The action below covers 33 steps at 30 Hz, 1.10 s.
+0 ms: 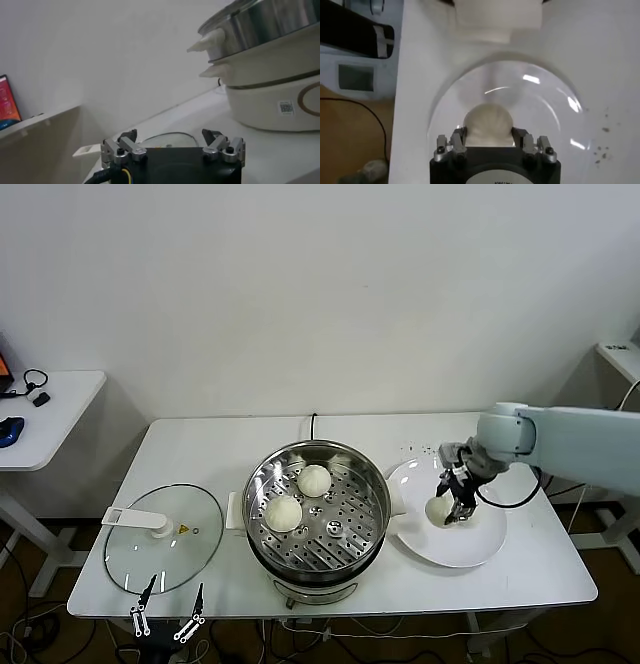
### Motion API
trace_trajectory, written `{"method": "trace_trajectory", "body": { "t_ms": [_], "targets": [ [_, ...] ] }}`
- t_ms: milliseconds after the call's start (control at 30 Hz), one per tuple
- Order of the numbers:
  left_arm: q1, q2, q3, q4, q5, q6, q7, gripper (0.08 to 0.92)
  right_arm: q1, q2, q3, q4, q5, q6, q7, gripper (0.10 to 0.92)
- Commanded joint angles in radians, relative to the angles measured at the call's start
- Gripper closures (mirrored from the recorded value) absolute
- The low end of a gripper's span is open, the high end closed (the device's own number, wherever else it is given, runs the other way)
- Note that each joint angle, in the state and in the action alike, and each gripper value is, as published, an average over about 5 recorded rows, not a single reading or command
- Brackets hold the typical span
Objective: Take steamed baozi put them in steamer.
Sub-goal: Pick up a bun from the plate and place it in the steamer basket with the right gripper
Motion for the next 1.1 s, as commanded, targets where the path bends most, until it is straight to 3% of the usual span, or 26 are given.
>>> {"method": "trace_trajectory", "body": {
  "t_ms": [33, 367, 500, 600, 833, 1100],
  "targets": [
    [-0.002, -0.049, 0.003, 0.004, 0.003, 0.003, 0.002, 0.177, 0.461, 0.133, -0.237, 0.096, 0.233, 0.023, -0.077, 0.406],
    [-0.006, -0.049, 0.016, -0.003, 0.01, 0.005, 0.005, 0.177, 0.512, 0.248, -0.131, 0.15, 0.387, -0.008, -0.066, 0.406],
    [-0.003, -0.049, 0.015, -0.006, 0.007, 0.003, 0.005, 0.177, 0.494, 0.302, -0.072, 0.186, 0.374, 0.04, -0.065, 0.406],
    [0.001, -0.049, 0.014, -0.007, 0.006, 0.001, 0.004, 0.177, 0.491, 0.344, -0.049, 0.202, 0.298, 0.155, -0.088, 0.406],
    [0.004, -0.049, 0.014, -0.007, 0.005, 0.0, 0.002, 0.177, 0.495, 0.405, -0.045, 0.225, -0.071, 0.549, -0.098, 0.406],
    [0.0, -0.049, 0.02, -0.004, 0.009, 0.002, 0.001, 0.177, 0.43, 0.417, -0.003, 0.329, -0.242, 0.61, 0.044, 0.413]
  ]
}}
